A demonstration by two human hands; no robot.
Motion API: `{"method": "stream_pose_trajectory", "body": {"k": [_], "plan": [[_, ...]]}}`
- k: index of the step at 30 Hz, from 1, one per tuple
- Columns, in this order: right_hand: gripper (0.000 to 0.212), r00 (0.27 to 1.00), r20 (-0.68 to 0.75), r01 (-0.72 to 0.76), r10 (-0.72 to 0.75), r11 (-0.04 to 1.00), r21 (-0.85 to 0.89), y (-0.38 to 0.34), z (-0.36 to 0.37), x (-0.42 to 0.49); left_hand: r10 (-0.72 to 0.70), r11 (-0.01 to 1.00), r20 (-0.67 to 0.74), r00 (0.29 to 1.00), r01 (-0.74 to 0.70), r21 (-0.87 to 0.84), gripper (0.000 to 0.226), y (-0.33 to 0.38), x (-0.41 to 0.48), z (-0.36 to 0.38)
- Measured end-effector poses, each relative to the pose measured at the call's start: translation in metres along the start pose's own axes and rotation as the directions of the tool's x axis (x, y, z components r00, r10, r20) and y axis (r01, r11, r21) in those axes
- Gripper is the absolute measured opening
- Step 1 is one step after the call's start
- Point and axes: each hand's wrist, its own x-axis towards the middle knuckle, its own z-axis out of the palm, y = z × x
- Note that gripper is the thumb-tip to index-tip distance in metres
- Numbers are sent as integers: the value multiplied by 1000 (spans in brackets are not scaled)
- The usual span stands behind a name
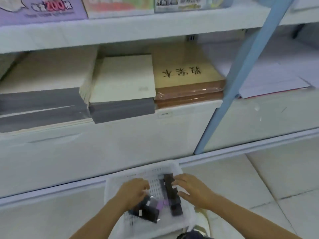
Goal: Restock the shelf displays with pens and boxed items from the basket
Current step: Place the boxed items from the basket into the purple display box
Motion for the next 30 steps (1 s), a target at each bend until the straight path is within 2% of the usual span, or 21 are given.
{"method": "stream_pose_trajectory", "body": {"k": [2,4,7,9,11,15,17,20,22,24,26,30], "plan": [[44,999,31,29,-28,999,-32,12,24,-8,-39,999,30,999,40,-25,36,-7,10,31],[42,997,34,74,-71,994,-81,19,42,-14,-50,999,74,996,50,6,55,-14,17,58],[40,998,9,68,-67,996,-63,22,58,-17,-79,981,157,984,49,185,83,-20,24,86],[38,997,-28,65,-67,996,-65,22,65,-16,-59,957,124,991,21,288,82,-22,27,98],[35,996,-58,66,-71,995,-77,23,70,-15,-45,957,78,996,20,290,69,-24,29,105],[31,994,-87,56,-64,994,-92,24,73,-15,-53,990,130,990,34,140,41,-32,30,111],[32,989,-127,57,-70,993,-107,21,73,-15,-87,995,141,986,93,-37,31,-35,28,111],[36,977,-212,1,-11,999,-48,13,64,-8,-134,928,111,985,163,-334,19,-34,25,102],[45,973,-219,-51,75,992,111,3,57,1,-148,848,69,987,162,-504,16,-25,25,92],[55,970,-108,-152,220,885,440,-11,49,14,-143,735,31,989,127,-667,18,-11,28,79],[48,950,-22,-210,313,685,698,-22,41,27,-111,638,10,994,79,-766,26,6,31,69],[17,882,-14,-194,471,389,900,-17,25,36,-75,563,9,997,50,-825,24,30,39,60]]}}
